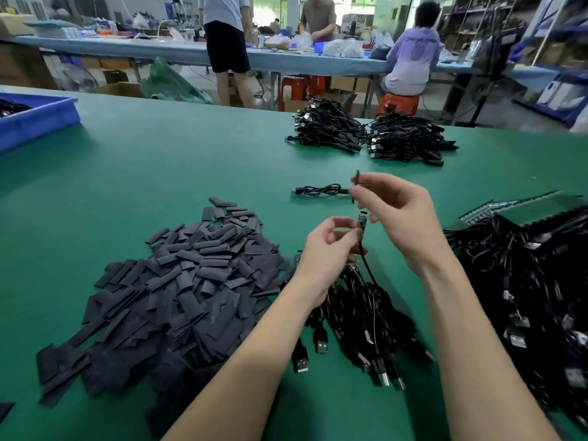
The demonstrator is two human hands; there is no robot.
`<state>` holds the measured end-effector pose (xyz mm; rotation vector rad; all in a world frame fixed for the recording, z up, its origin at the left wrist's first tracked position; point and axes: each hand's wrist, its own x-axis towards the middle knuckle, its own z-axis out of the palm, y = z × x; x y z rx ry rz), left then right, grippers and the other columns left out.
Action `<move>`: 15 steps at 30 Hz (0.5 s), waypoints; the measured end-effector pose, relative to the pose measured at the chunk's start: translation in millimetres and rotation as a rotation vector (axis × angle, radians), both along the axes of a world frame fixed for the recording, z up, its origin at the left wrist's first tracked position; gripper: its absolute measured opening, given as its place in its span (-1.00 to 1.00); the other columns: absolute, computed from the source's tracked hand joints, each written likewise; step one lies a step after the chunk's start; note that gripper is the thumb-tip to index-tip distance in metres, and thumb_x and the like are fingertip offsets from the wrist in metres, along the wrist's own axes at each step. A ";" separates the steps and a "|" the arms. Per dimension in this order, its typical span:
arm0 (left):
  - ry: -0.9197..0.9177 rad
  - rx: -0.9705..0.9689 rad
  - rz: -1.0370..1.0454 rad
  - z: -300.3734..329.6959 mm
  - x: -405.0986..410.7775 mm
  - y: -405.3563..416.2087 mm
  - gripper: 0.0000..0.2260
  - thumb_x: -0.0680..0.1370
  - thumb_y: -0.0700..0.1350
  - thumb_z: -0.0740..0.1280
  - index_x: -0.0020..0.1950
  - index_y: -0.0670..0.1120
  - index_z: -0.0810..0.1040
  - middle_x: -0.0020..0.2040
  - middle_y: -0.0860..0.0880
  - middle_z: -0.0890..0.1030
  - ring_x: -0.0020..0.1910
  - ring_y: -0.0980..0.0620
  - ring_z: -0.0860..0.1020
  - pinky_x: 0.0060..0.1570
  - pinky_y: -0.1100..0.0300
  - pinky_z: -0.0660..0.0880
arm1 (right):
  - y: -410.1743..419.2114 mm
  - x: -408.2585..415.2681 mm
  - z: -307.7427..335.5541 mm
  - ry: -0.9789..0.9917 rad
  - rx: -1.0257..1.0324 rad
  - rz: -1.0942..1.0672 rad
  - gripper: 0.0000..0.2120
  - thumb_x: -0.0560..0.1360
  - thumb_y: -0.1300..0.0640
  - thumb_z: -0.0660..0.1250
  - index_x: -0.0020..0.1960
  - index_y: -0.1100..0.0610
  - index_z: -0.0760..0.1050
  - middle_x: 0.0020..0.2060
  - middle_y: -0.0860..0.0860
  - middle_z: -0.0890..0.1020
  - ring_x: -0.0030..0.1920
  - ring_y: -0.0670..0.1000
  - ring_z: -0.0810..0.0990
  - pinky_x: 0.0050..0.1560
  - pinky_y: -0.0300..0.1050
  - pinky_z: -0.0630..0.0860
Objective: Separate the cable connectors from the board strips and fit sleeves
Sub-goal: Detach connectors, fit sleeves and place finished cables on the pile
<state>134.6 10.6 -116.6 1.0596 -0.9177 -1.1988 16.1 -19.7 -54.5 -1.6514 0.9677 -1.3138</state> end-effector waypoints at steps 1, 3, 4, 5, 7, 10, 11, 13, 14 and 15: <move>-0.004 -0.004 -0.019 1.2 -2.0 -0.2 -0.92 0.61 -0.25 0.36 0.03 -0.08 0.58 -0.26 0.06 0.67 -0.30 0.09 0.61 -0.29 0.31 0.47 | 0.0 -10.4 -6.4 -0.149 0.086 -0.029 -0.88 0.53 0.21 0.49 0.04 0.05 0.68 -0.20 -0.11 0.73 -0.18 -0.15 0.65 -0.17 -0.33 0.51; -0.020 -0.003 -0.044 1.8 -0.4 2.0 -0.91 0.61 -0.24 0.36 0.01 -0.06 0.60 -0.29 0.09 0.66 -0.32 0.12 0.61 -0.30 0.32 0.49 | -1.3 -20.5 -19.3 -0.382 0.238 -0.054 -0.88 0.54 0.23 0.45 0.05 0.09 0.66 -0.18 -0.06 0.73 -0.13 -0.12 0.67 -0.13 -0.30 0.54; -0.017 -0.001 -0.046 4.2 -0.6 3.1 -0.91 0.61 -0.24 0.36 0.01 -0.06 0.61 -0.29 0.09 0.66 -0.33 0.13 0.61 -0.30 0.33 0.49 | -2.2 -22.4 -24.6 -0.476 0.292 -0.050 -0.88 0.54 0.24 0.44 0.06 0.12 0.65 -0.17 -0.03 0.74 -0.12 -0.11 0.69 -0.10 -0.30 0.56; -0.019 -0.003 -0.051 5.9 -0.3 4.0 -0.91 0.61 -0.24 0.36 0.01 -0.06 0.61 -0.28 0.09 0.66 -0.33 0.13 0.60 -0.29 0.33 0.50 | -3.2 -23.2 -28.5 -0.549 0.325 -0.034 -0.88 0.54 0.26 0.42 0.07 0.16 0.64 -0.16 -0.01 0.74 -0.11 -0.10 0.69 -0.07 -0.31 0.57; -0.014 0.002 -0.055 5.9 1.3 4.1 -0.91 0.61 -0.24 0.37 0.01 -0.06 0.62 -0.25 0.06 0.66 -0.33 0.13 0.60 -0.28 0.34 0.50 | -5.1 -23.0 -34.1 -0.631 0.349 0.009 -0.87 0.54 0.29 0.41 0.08 0.20 0.64 -0.15 0.02 0.75 -0.10 -0.09 0.71 -0.04 -0.30 0.59; 0.008 0.005 -0.065 8.7 0.3 5.7 -0.90 0.61 -0.25 0.37 0.00 -0.07 0.62 -0.27 0.07 0.65 -0.35 0.13 0.59 -0.29 0.34 0.50 | -5.8 -20.3 -38.3 -0.654 0.350 0.061 -0.85 0.51 0.30 0.42 0.08 0.23 0.63 -0.14 0.04 0.75 -0.08 -0.08 0.72 -0.02 -0.30 0.60; 0.016 0.005 -0.065 9.3 0.1 6.1 -0.90 0.61 -0.26 0.36 -0.01 -0.07 0.63 -0.28 0.08 0.65 -0.35 0.13 0.58 -0.30 0.34 0.50 | -5.6 -20.0 -39.1 -0.651 0.350 0.071 -0.82 0.48 0.29 0.43 0.08 0.23 0.63 -0.14 0.04 0.75 -0.08 -0.08 0.72 -0.01 -0.30 0.60; 0.022 0.010 -0.066 10.5 0.8 6.6 -0.89 0.61 -0.25 0.36 -0.02 -0.06 0.63 -0.29 0.08 0.66 -0.36 0.14 0.58 -0.30 0.36 0.50 | -5.3 -20.5 -39.8 -0.651 0.344 0.097 -0.77 0.42 0.24 0.46 0.07 0.22 0.64 -0.13 0.05 0.75 -0.07 -0.08 0.72 -0.01 -0.31 0.59; 0.023 0.013 -0.068 10.4 1.2 6.5 -0.89 0.61 -0.25 0.36 -0.02 -0.06 0.63 -0.30 0.08 0.66 -0.36 0.14 0.58 -0.30 0.36 0.50 | -5.5 -21.6 -40.3 -0.650 0.338 0.105 -0.77 0.41 0.23 0.46 0.06 0.21 0.65 -0.13 0.05 0.75 -0.07 -0.08 0.72 -0.01 -0.31 0.59; 0.032 0.013 -0.076 10.5 1.7 6.3 -0.89 0.61 -0.25 0.36 -0.02 -0.06 0.64 -0.29 0.08 0.65 -0.36 0.13 0.57 -0.30 0.35 0.49 | -5.8 -23.0 -40.8 -0.647 0.332 0.106 -0.80 0.43 0.24 0.45 0.05 0.21 0.65 -0.13 0.04 0.75 -0.07 -0.08 0.72 -0.01 -0.30 0.59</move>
